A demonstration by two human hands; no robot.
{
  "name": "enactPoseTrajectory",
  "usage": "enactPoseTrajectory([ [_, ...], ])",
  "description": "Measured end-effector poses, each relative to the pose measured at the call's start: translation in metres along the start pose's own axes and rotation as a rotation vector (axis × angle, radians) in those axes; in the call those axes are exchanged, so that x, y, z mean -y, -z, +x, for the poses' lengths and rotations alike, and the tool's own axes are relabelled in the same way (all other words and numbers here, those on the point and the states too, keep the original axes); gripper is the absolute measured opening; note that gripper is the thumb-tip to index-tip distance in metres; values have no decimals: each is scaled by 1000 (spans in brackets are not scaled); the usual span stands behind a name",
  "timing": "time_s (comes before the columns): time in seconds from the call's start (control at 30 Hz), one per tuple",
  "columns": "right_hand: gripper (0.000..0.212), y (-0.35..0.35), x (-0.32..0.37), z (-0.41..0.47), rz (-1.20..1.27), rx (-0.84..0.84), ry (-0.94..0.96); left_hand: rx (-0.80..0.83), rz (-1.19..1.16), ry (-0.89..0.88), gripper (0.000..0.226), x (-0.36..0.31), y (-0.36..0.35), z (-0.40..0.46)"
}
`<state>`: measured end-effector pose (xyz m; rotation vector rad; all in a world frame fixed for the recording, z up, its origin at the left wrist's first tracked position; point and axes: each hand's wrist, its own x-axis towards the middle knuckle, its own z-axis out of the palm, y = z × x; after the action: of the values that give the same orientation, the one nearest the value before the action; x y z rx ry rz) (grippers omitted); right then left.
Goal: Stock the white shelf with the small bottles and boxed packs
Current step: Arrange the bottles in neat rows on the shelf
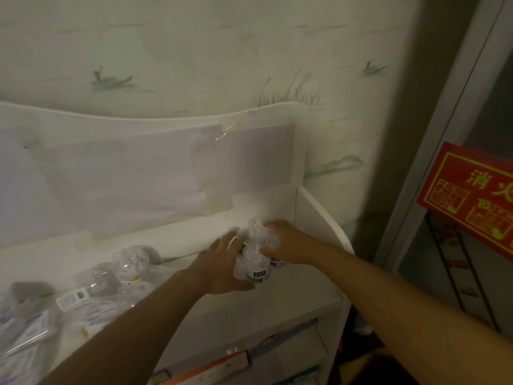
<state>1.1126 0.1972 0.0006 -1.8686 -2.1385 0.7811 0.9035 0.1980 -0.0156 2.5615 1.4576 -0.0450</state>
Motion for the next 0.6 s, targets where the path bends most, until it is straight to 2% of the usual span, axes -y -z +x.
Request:
enactPoseTrajectory([
  [0.07, 99, -9, -13, 17, 79, -28, -30, -20, -82, 14, 129, -4, -4, 11],
  [0.13, 104, -24, -35, 40, 137, -9, -21, -21, -130, 40, 133, -7, -8, 18],
  [0.17, 105, -26, -34, 38, 148, -14, -25, -10, -119, 49, 130, -9, -11, 20],
  [0.3, 104, -27, -9, 16, 150, -69, -43, -45, -28, 29, 98, -10, -14, 14],
  [0.43, 107, -31, 1, 13, 155, -72, -54, -45, -80, 37, 90, -3, -7, 2],
  [0.6, 95, -28, 18, 3, 137, -15, 0, 2, -61, 29, 89, 0, 1, -15],
])
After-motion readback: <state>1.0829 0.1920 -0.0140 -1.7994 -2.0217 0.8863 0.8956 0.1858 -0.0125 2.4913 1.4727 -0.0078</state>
